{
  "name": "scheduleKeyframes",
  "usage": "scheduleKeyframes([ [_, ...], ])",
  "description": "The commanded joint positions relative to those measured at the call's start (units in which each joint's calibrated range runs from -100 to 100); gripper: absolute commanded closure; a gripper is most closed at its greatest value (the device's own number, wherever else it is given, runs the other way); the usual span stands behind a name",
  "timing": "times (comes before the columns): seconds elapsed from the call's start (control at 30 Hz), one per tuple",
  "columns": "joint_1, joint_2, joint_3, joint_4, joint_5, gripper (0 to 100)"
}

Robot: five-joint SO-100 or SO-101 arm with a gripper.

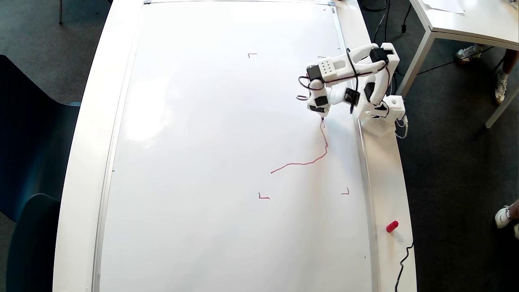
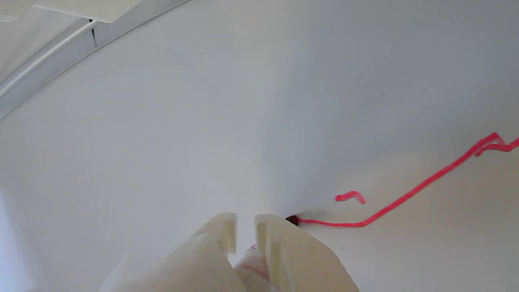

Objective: Draw on a whiteboard a robot head using a pen attached to the gripper

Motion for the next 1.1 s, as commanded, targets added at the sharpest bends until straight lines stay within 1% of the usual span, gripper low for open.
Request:
scheduleKeyframes([
  [0.0, 5.0, -0.6, -0.8, 0.4, 2.1, 99],
  [0.2, 12.2, -0.6, -1.1, -0.4, 6.5, 99],
  [0.33, 15.8, -0.6, -5.1, -0.4, 8.9, 99],
  [0.77, 24.2, -0.6, -6.6, -0.6, 14.4, 99],
  [0.93, 29.0, -0.6, -6.5, -6.7, 17.7, 99],
  [0.97, 31.1, -0.6, -6.5, -7.9, 19.3, 99],
  [1.07, 33.5, -0.6, -6.6, -8.8, 21.0, 99],
])
